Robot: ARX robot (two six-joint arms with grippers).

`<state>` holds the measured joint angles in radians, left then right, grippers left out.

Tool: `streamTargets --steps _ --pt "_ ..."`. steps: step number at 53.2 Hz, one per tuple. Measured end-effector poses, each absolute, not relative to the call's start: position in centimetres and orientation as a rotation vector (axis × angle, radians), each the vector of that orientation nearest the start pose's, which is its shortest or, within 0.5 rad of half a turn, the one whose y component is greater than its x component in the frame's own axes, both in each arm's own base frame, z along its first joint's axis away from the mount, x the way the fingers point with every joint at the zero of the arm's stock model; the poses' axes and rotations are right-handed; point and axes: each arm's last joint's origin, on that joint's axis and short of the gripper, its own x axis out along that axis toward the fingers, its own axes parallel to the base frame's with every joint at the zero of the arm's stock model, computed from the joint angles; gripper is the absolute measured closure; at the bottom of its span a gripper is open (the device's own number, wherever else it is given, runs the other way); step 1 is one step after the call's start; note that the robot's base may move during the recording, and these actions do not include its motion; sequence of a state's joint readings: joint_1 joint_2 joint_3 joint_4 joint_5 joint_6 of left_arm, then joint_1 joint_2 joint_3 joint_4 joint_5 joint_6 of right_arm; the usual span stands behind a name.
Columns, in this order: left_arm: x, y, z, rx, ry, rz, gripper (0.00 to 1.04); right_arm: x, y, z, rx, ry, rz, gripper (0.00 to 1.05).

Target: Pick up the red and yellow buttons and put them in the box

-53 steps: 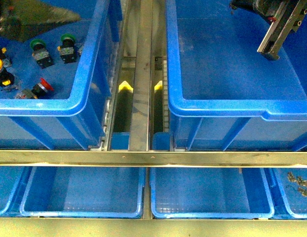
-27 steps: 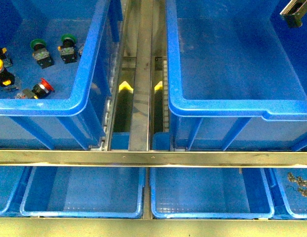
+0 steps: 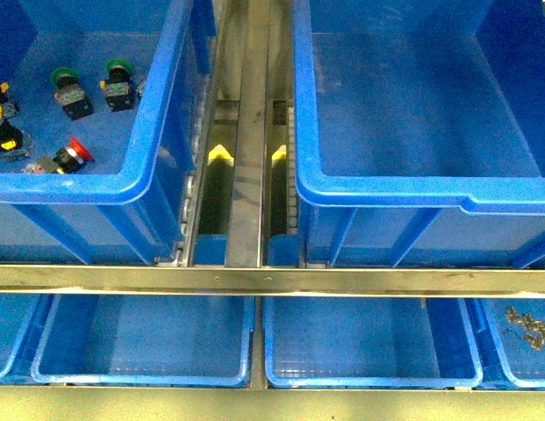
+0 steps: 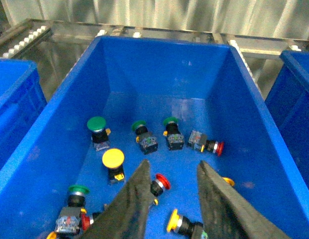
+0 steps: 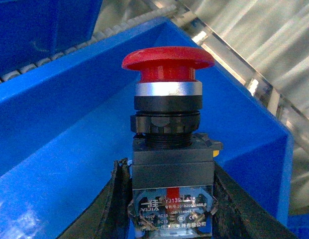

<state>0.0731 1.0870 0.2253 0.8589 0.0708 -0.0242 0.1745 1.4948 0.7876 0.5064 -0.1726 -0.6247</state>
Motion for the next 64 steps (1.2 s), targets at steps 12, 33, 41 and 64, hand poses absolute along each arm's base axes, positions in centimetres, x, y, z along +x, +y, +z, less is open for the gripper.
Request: streamTargets --steps 12,33,41,64 --pt "17.4 0.1 18.1 -0.015 0.007 0.003 1.02 30.8 5.9 23.6 -0.589 0.084 0.399 0.71" --pt "14.7 0.0 16.6 -0.011 -0.001 0.003 1.02 30.0 5.3 23.3 -0.574 0.105 0.351 0.71" --pt "14.2 0.0 16.7 -0.011 0.002 0.003 1.02 29.9 5.5 23.3 -0.569 0.106 0.352 0.71" --pt "12.3 0.0 17.3 -0.010 -0.017 -0.002 1.02 30.1 6.6 23.4 -0.562 0.085 0.355 0.71"
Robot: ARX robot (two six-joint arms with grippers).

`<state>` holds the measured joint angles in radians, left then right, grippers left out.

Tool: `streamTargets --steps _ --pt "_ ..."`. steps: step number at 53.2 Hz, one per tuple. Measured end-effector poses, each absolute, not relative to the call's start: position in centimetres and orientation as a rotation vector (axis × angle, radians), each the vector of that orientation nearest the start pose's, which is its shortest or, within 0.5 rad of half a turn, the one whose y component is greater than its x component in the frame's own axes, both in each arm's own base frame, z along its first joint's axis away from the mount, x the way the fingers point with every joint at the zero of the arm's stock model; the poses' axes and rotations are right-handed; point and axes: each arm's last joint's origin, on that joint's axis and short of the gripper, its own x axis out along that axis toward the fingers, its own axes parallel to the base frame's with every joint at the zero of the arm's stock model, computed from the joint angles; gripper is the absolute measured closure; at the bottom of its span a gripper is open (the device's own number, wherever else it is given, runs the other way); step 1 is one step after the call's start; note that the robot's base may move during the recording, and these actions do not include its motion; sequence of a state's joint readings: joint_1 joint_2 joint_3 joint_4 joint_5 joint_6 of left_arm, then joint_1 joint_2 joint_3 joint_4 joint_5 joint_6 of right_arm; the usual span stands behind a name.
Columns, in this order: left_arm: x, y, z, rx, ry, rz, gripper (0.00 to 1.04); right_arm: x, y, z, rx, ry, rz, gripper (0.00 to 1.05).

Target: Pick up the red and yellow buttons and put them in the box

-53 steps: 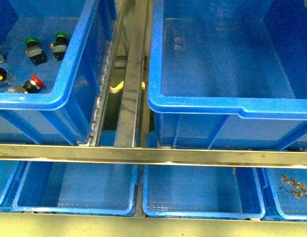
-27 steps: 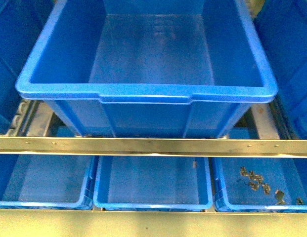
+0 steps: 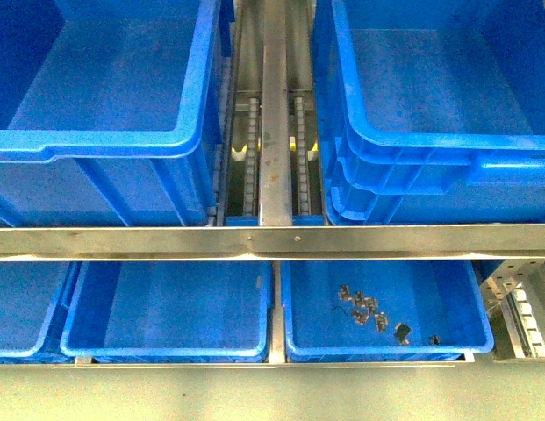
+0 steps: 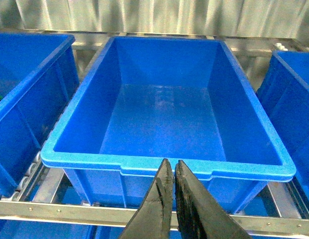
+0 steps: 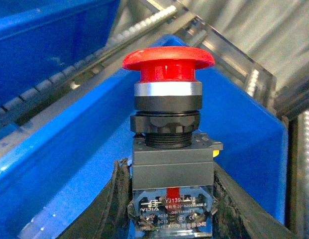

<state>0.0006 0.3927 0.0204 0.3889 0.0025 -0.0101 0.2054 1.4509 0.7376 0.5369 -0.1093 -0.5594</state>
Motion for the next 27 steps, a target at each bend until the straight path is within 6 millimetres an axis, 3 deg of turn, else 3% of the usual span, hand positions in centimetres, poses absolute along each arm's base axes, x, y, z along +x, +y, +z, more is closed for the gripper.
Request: streamTargets --steps 27 --pt "11.0 0.0 17.3 -0.010 -0.022 0.001 1.02 30.1 7.1 23.1 -0.547 0.096 0.364 0.71"
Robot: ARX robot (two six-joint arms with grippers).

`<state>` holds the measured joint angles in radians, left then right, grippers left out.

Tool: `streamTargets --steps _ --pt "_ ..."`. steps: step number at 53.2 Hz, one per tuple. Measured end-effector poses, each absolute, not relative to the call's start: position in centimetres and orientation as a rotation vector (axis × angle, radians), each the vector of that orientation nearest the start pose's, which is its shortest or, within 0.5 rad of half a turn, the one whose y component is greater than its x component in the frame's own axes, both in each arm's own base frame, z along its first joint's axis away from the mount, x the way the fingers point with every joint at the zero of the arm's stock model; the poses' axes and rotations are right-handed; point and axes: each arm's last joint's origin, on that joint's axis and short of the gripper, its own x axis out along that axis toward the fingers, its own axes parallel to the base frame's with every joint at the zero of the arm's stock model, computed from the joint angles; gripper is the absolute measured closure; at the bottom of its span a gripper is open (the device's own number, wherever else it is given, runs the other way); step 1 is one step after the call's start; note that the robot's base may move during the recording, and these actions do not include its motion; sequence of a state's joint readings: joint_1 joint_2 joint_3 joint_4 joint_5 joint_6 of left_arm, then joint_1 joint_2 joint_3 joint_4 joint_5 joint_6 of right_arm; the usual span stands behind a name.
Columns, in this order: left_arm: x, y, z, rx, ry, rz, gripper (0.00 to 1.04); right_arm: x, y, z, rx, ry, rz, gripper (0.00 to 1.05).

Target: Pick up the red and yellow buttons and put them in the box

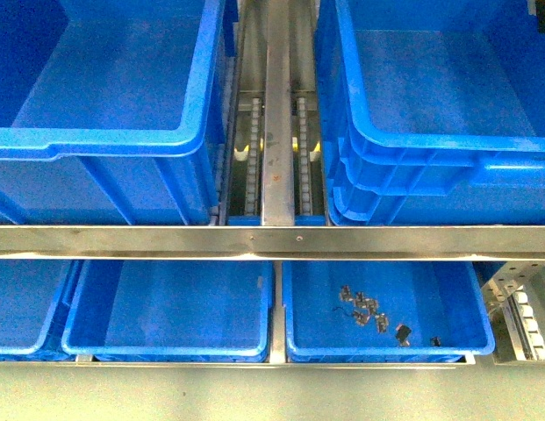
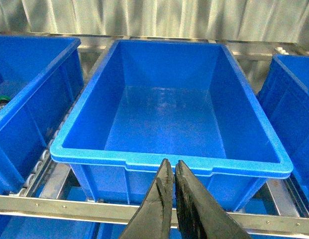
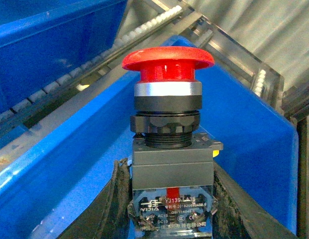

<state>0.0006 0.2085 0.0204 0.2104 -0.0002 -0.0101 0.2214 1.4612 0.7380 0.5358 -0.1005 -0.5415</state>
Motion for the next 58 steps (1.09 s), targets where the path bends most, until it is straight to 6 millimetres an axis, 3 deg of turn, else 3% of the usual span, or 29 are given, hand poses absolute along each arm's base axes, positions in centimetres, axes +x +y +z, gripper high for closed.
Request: streamTargets --steps 28,36,45,49,54,58 --pt "9.7 0.0 16.9 -0.009 -0.005 0.001 1.01 30.9 6.6 22.8 -0.541 0.123 0.327 0.71" --pt "9.7 0.0 16.9 -0.008 -0.005 0.001 0.74 31.5 6.1 22.5 -0.540 0.138 0.311 0.71" --pt "9.7 0.0 16.9 -0.008 -0.005 0.001 0.43 34.4 5.1 21.8 -0.521 0.183 0.284 0.71" --pt "9.7 0.0 16.9 -0.008 -0.005 0.001 0.30 36.4 4.7 21.1 -0.516 0.227 0.266 0.71" --pt "9.7 0.0 16.9 -0.008 -0.005 0.001 0.09 41.0 4.2 19.5 -0.460 0.324 0.219 0.71" --pt "9.7 0.0 16.9 -0.007 -0.005 0.001 0.08 44.7 3.9 18.4 -0.398 0.395 0.172 0.71"
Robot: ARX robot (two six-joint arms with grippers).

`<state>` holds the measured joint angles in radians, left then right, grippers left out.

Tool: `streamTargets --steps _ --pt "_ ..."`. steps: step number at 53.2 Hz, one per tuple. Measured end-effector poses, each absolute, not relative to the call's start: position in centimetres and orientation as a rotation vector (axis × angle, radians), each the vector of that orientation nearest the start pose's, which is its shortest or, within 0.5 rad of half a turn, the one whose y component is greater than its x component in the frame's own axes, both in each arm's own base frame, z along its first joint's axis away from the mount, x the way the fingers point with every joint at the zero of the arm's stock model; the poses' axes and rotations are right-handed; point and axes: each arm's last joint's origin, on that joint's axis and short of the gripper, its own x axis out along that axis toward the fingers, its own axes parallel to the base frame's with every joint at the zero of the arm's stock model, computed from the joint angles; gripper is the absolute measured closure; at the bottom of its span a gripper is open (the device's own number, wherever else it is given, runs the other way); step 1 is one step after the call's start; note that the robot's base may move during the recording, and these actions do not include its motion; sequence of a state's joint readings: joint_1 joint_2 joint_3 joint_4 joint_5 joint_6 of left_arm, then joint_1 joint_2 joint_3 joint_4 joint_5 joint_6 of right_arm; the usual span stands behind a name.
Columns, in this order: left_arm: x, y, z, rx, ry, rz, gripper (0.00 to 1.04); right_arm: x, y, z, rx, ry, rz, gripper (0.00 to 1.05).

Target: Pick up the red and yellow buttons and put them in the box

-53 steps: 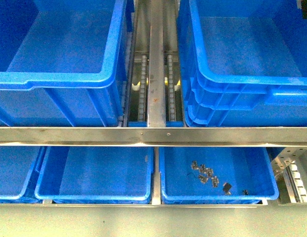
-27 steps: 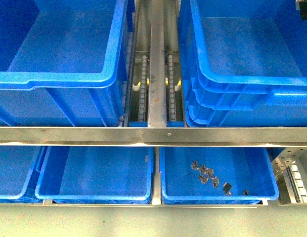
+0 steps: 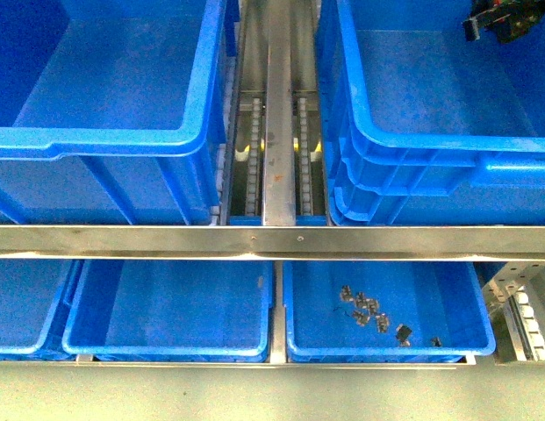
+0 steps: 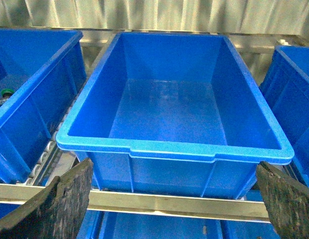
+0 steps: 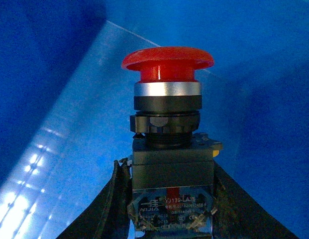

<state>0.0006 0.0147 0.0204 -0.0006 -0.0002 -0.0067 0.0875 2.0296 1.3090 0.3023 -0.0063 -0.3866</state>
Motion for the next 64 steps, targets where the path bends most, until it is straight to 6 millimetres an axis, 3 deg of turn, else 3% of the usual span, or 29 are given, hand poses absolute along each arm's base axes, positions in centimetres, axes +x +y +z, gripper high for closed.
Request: streamTargets --steps 6,11,24,36,43,44,50,57,59,62,64 --pt "9.7 0.0 16.9 -0.007 -0.005 0.001 0.08 50.6 3.2 16.4 -0.340 0.505 0.082 0.71" --pt "9.7 0.0 16.9 -0.007 -0.005 0.001 0.08 53.1 3.0 15.0 -0.324 0.560 0.047 0.71" --pt "9.7 0.0 16.9 -0.007 -0.005 0.001 0.08 57.7 2.9 13.1 -0.316 0.619 -0.016 0.71" --pt "9.7 0.0 16.9 -0.007 -0.005 0.001 0.08 60.2 3.1 12.5 -0.270 0.661 -0.043 0.71" --pt "9.7 0.0 16.9 -0.007 -0.005 0.001 0.08 60.3 3.1 11.9 -0.257 0.686 -0.049 0.58" --pt "9.7 0.0 16.9 -0.007 -0.006 0.001 0.08 60.3 3.2 11.9 -0.248 0.687 -0.053 0.48" --pt "9.7 0.0 16.9 -0.007 -0.005 0.001 0.08 60.4 3.4 13.1 -0.216 0.588 -0.078 0.30" --pt "9.7 0.0 16.9 -0.007 -0.005 0.001 0.08 57.0 3.4 19.3 -0.158 0.381 -0.017 0.07" --pt "9.7 0.0 16.9 -0.007 -0.005 0.001 0.08 55.2 3.4 22.2 -0.146 0.312 0.005 0.05" --pt "9.7 0.0 16.9 -0.007 -0.005 0.001 0.08 52.8 3.3 23.8 -0.141 0.270 0.038 0.07" --pt "9.7 0.0 16.9 -0.007 -0.005 0.001 0.08 49.4 3.2 25.8 -0.128 0.219 0.061 0.06"
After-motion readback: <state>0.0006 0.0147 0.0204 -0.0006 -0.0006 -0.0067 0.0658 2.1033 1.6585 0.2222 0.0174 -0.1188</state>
